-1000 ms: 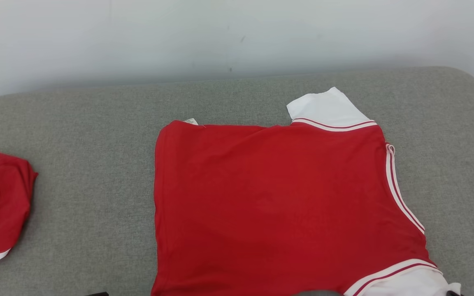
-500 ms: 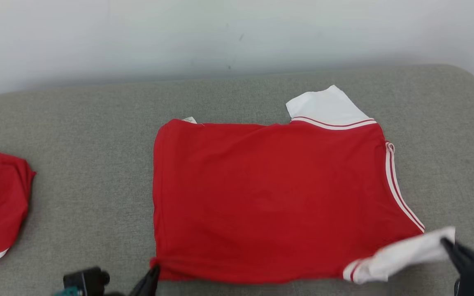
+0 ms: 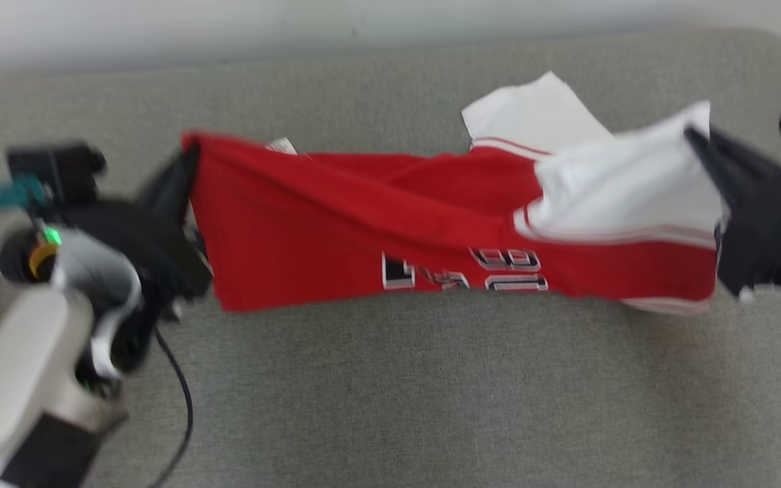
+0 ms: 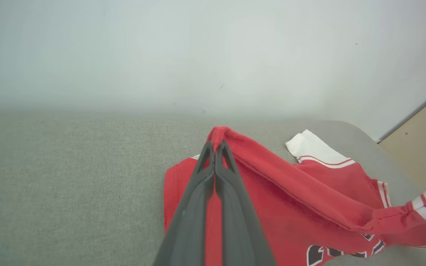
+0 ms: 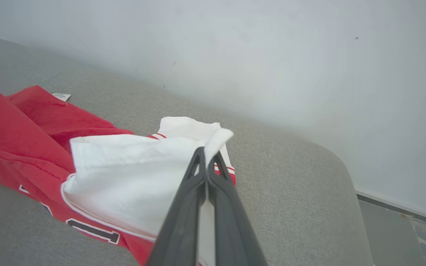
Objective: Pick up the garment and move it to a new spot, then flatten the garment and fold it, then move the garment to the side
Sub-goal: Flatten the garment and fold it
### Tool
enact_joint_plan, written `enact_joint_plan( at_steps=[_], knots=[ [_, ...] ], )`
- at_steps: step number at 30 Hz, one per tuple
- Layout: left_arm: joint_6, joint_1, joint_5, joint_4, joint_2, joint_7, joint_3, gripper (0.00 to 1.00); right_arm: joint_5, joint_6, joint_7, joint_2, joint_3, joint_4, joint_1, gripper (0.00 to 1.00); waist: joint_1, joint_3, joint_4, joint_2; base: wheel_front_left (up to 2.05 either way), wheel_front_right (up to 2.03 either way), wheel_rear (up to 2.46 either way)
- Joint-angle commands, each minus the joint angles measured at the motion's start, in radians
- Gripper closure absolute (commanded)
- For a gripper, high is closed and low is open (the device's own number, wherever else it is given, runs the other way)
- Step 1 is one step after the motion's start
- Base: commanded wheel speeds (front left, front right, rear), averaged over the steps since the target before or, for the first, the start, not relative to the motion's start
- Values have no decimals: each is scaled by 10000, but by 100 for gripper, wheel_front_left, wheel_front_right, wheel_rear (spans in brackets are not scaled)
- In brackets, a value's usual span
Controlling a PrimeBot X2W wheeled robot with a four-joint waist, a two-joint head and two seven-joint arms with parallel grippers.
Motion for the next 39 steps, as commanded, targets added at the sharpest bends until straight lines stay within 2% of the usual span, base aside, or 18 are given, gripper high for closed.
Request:
enact_joint_plan(
  at_steps=[1, 8, 12, 16, 21, 28, 34, 39],
  knots=[
    [-106, -872, 194, 244, 91, 132, 62, 100, 119, 6, -240, -161, 428, 394, -999, 100, -3, 1143, -438, -2, 0, 0, 0],
    [-625, -4102, 1263, 1106, 521, 485, -170, 100, -45, 6, -1461, -351, 1569, 2279, -4654, 100, -3, 2872, -765, -2, 0, 0, 0],
    [-721, -5639, 1880, 1308, 677, 465, -199, 100, -307, 6, -2233, -198, 1647, 3127, -6225, 100, -3, 3752, -911, -2, 0, 0, 0],
    [-777, -7493, 2490, 1619, 641, 35, -108, 100, -825, 6, -3662, 379, 1048, 4389, -8134, 100, -3, 4758, -1114, -2, 0, 0, 0],
    [-718, -9381, 3163, 2086, 742, -925, 199, 100, -2027, 6, -5729, 1276, -31, 5905, -10038, 100, -3, 5589, -1535, -2, 0, 0, 0],
    [-730, -11427, 3764, 2664, 676, -2437, 515, 100, -4044, 6, -8663, 2307, -2312, 7265, -11905, 100, -3, 6191, -1855, -2, 0, 0, 0],
    [-1000, -12655, 4121, 3089, 472, -3646, 470, 100, -5411, 5, -9469, 2983, -3774, 6718, -12572, 100, -3, 6382, -2009, -2, 0, 0, 0],
    [-1035, -13197, 4307, 3083, 297, -4475, 564, 100, -5769, 5, -9461, 3423, -4623, 4309, -12594, 100, -3, 6551, -1916, -2, 0, 0, 0]
  ],
)
